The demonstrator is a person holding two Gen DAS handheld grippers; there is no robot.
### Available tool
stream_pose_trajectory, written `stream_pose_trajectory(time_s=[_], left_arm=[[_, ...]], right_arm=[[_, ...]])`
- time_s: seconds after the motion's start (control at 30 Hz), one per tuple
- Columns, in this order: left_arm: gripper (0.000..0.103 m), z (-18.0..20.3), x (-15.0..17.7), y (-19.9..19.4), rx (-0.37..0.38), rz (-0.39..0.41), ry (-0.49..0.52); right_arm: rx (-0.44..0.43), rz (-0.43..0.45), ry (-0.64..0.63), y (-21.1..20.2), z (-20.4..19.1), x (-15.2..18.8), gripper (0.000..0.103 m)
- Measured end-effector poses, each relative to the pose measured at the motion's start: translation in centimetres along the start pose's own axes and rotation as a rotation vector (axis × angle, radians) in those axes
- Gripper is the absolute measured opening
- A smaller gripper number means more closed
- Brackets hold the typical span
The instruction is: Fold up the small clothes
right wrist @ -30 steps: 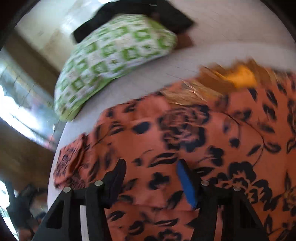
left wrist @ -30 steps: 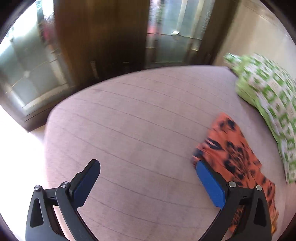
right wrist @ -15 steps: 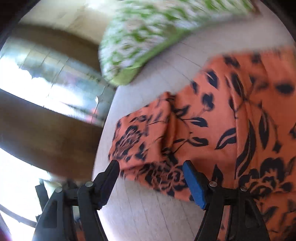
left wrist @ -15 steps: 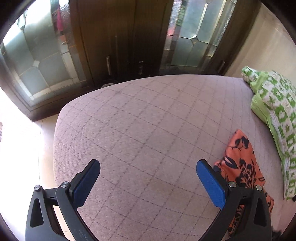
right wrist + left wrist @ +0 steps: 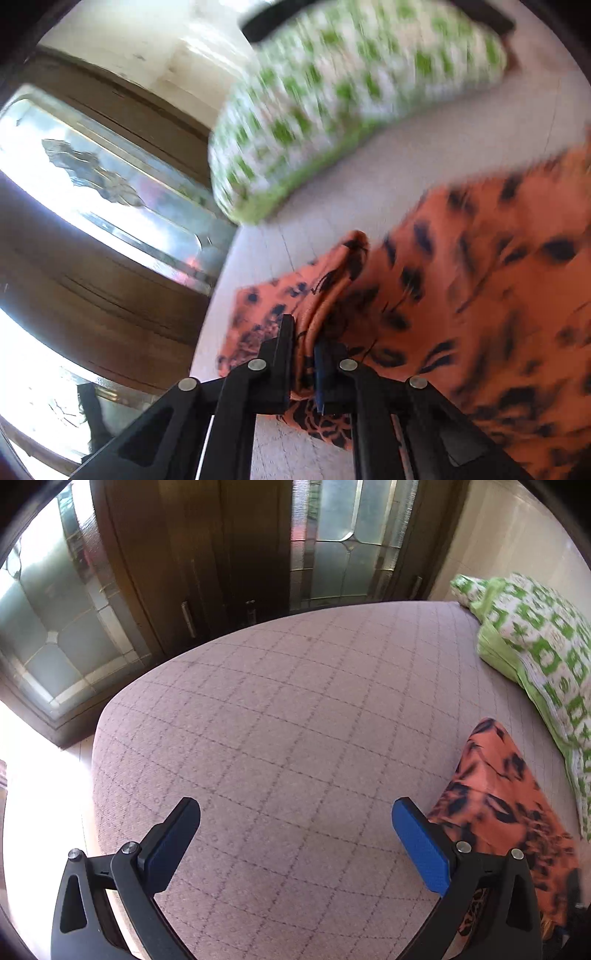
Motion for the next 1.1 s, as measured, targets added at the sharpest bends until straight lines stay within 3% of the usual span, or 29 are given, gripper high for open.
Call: stream_pose_trajectory(time_s=[0.2,0.33,0.43,0.5,0.6,0.73,0.87,0.97,1.1], left_arm=[[0.103,5.2,2.3,-2.0,0.024,0.067,0.195],[0.103,9.7,5.3,-4.0,0.091,0.103,0.322],[0.103,13.5,8.5,-5.7,0.135,0.136,0.441],[0.103,16.0,10.8,-7.1,0.162,0.176,0.527],[0.103,18.6,13.5,-8.9,0.175,0.259,0.624],[0.103,20.5,15.8,-10.6,0.130,0.368,0.699],[0.103,20.4,15.5,-9.4,0.121,0.311,0.668],[0.103,19.5,15.2,-8.8,0.125,0.290,0.640],[0.103,18.7,14.4,-10.8,0.077,0.415,0.610]], right_arm=[[0.049,0.235,-0.080,-13.5,1.0,-4.6,0.009],[0.202,0.392,-0.113,-25.1,5.3,-6.5,0.009],[0.368,0.430,-0.059,-31.9,11.1,-6.0,0.009],[0.414,0.428,0.020,-35.1,15.0,-4.9,0.009],[0.437,0.385,0.108,-37.3,18.8,-2.6,0.009],[0.495,0.356,0.137,-38.2,21.1,-0.6,0.011],[0.574,0.382,0.081,-40.4,22.2,-0.4,0.011],[0.578,0.365,0.114,-42.5,23.5,-0.2,0.011],[0.517,0.423,0.101,-44.0,23.8,-0.2,0.013]])
Point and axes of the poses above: each gripper's, at about its wrist camera, not at the fingertips, and y roughly the way its jaws point, z to its right, x to its underside, the point moved 7 cm from there along y, roughly the way its jaws point, and after that the axes turned 12 degrees about -x, right-handed, at the moved point
